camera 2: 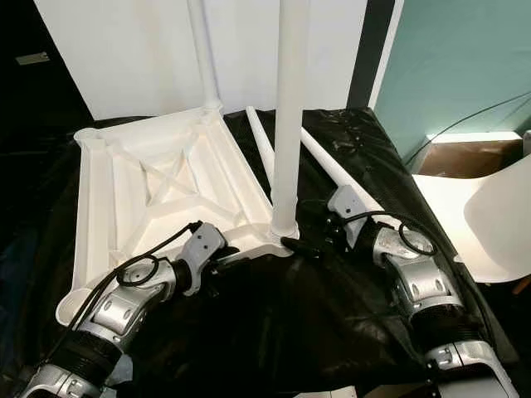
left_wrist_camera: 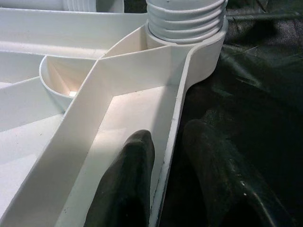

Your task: Building children table

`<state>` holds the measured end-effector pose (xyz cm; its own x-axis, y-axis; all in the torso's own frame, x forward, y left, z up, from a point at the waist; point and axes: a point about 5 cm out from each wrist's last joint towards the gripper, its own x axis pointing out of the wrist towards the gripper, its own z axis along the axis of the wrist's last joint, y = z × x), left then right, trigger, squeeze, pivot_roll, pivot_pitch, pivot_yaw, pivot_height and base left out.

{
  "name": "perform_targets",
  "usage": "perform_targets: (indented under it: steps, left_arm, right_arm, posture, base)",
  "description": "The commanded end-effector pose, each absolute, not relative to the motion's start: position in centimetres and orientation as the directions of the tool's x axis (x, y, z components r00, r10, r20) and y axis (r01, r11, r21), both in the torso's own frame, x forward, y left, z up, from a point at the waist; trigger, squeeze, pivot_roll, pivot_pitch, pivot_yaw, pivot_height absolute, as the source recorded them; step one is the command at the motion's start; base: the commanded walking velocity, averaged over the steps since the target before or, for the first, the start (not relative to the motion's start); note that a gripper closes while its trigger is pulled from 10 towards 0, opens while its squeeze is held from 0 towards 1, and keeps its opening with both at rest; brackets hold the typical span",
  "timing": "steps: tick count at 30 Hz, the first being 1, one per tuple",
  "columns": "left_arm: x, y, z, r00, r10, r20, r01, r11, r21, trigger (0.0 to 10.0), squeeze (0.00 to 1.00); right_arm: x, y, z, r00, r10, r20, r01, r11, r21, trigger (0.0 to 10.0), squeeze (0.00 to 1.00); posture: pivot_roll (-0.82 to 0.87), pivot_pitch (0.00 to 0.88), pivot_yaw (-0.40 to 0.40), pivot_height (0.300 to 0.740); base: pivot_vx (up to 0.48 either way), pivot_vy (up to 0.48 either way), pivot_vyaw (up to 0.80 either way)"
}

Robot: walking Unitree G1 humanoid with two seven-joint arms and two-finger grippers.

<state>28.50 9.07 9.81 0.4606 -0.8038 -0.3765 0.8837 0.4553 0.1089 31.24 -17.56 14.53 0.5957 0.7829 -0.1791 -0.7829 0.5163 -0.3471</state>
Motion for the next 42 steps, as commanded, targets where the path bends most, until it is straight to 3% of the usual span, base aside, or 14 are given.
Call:
perform_targets:
  steps: [1, 5, 18, 20, 21, 22, 23, 28, 31, 37, 42]
  left_arm:
    - [27.4, 9.0, 7.9, 0.359, -0.811, -0.461, 0.922, 0.385, 0.042, 10.0, 0.00]
    - [27.5, 8.7, 8.0, 0.360, -0.814, -0.456, 0.923, 0.382, 0.047, 10.0, 0.00]
    - [27.4, 8.3, 8.1, 0.374, -0.818, -0.438, 0.918, 0.393, 0.051, 10.0, 0.00]
    - [27.4, 8.4, 8.1, 0.375, -0.817, -0.438, 0.918, 0.394, 0.051, 10.0, 0.00]
    - [27.4, 8.4, 8.1, 0.375, -0.817, -0.438, 0.918, 0.394, 0.052, 10.0, 0.00]
    - [27.4, 8.4, 8.1, 0.375, -0.817, -0.438, 0.918, 0.394, 0.052, 10.0, 0.00]
    - [27.4, 8.4, 8.1, 0.375, -0.817, -0.438, 0.918, 0.394, 0.051, 10.0, 0.00]
    - [27.4, 8.4, 8.1, 0.373, -0.819, -0.437, 0.918, 0.393, 0.049, 10.0, 0.00]
    - [27.4, 8.3, 8.1, 0.371, -0.820, -0.436, 0.919, 0.392, 0.044, 10.0, 0.00]
    - [27.3, 8.4, 8.1, 0.371, -0.820, -0.437, 0.918, 0.393, 0.042, 10.0, 0.00]
    - [27.3, 8.3, 8.0, 0.367, -0.821, -0.438, 0.920, 0.390, 0.040, 10.0, 0.00]
  right_arm:
    - [31.5, -17.4, 14.3, 0.586, 0.786, -0.197, -0.789, 0.498, -0.359, 10.0, 0.00]
    - [32.3, -16.5, 14.0, 0.552, 0.805, -0.217, -0.818, 0.473, -0.328, 10.0, 0.00]
    - [33.3, -15.4, 13.1, 0.562, 0.799, -0.215, -0.815, 0.489, -0.311, 10.0, 0.00]
    - [33.4, -15.3, 13.1, 0.557, 0.804, -0.208, -0.817, 0.486, -0.310, 9.5, 0.00]
    - [33.4, -15.3, 13.1, 0.556, 0.805, -0.206, -0.818, 0.485, -0.309, 1.1, 0.00]
    - [33.4, -15.3, 13.1, 0.556, 0.805, -0.206, -0.818, 0.485, -0.309, 1.1, 0.00]
    - [33.4, -15.3, 13.1, 0.554, 0.808, -0.199, -0.819, 0.486, -0.306, 0.0, 0.00]
    - [33.4, -15.4, 13.2, 0.559, 0.808, -0.186, -0.814, 0.493, -0.307, 0.0, 0.00]
    - [33.0, -16.8, 12.4, 0.622, 0.764, -0.170, -0.775, 0.570, -0.272, 0.0, 0.00]
    - [32.5, -17.0, 11.6, 0.669, 0.731, -0.135, -0.739, 0.634, -0.230, 0.0, 0.00]
    - [31.5, -14.8, 11.0, 0.789, 0.614, 0.008, -0.610, 0.785, -0.107, 0.0, 0.00]
  posture:
    - [-0.03, 0.000, 0.028, 0.740]
    - [-0.03, 0.000, 0.025, 0.740]
    - [0.00, 0.000, 0.008, 0.740]
    - [0.00, 0.000, 0.008, 0.740]
    - [-0.01, 0.000, 0.012, 0.740]
    - [-0.01, 0.000, 0.012, 0.740]
    - [-0.01, 0.000, 0.015, 0.740]
    - [-0.01, 0.000, 0.016, 0.740]
    - [-0.01, 0.000, 0.016, 0.740]
    - [-0.01, 0.000, 0.017, 0.740]
    - [-0.02, 0.000, 0.018, 0.740]
  base:
    - [0.000, 0.000, 0.00]
    - [0.000, 0.000, 0.00]
    - [0.000, 0.000, 0.00]
    - [0.000, 0.000, 0.00]
    - [0.000, 0.000, 0.00]
    - [0.000, 0.000, 0.00]
    - [0.000, 0.000, 0.00]
    - [0.000, 0.000, 0.00]
    - [0.000, 0.000, 0.00]
    - [0.000, 0.000, 0.00]
    - [0.000, 0.000, 0.00]
